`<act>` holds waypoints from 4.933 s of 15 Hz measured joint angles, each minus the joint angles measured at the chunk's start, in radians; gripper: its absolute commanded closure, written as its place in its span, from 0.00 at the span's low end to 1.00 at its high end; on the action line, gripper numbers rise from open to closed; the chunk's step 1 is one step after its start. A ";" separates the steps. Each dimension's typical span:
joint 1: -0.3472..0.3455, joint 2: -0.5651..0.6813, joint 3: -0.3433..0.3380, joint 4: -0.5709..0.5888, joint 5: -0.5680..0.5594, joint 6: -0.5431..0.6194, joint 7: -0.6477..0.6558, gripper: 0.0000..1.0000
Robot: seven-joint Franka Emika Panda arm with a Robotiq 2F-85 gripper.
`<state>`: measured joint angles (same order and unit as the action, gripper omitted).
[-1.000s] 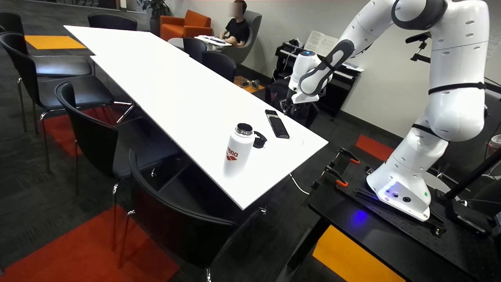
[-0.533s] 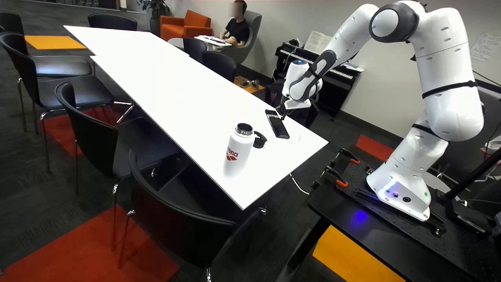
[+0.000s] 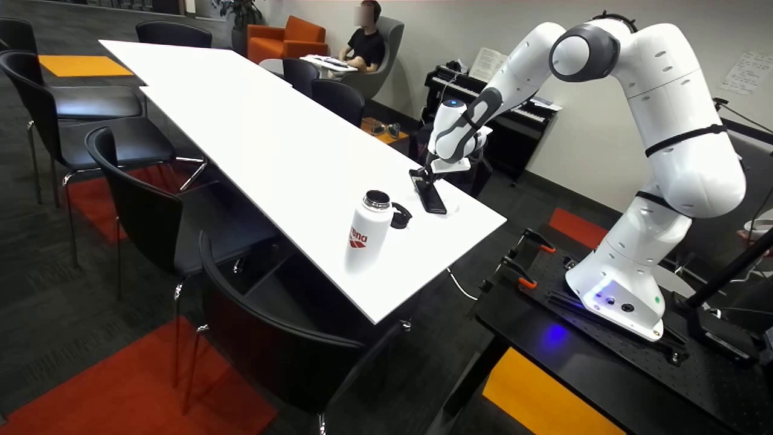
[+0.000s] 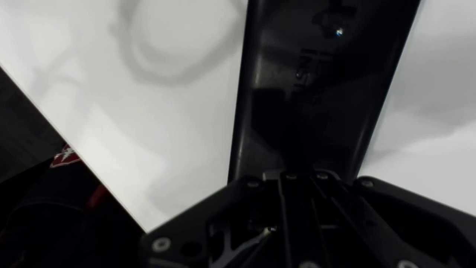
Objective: Close the calculator cover
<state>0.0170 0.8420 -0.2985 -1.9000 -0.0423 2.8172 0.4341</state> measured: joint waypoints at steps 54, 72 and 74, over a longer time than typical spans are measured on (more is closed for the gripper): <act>-0.095 -0.109 0.125 -0.095 0.030 -0.182 -0.243 1.00; -0.106 -0.010 0.163 0.040 0.023 -0.341 -0.330 1.00; -0.100 -0.005 0.152 0.048 0.023 -0.324 -0.329 1.00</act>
<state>-0.0830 0.8373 -0.1460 -1.8521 -0.0192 2.4929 0.1047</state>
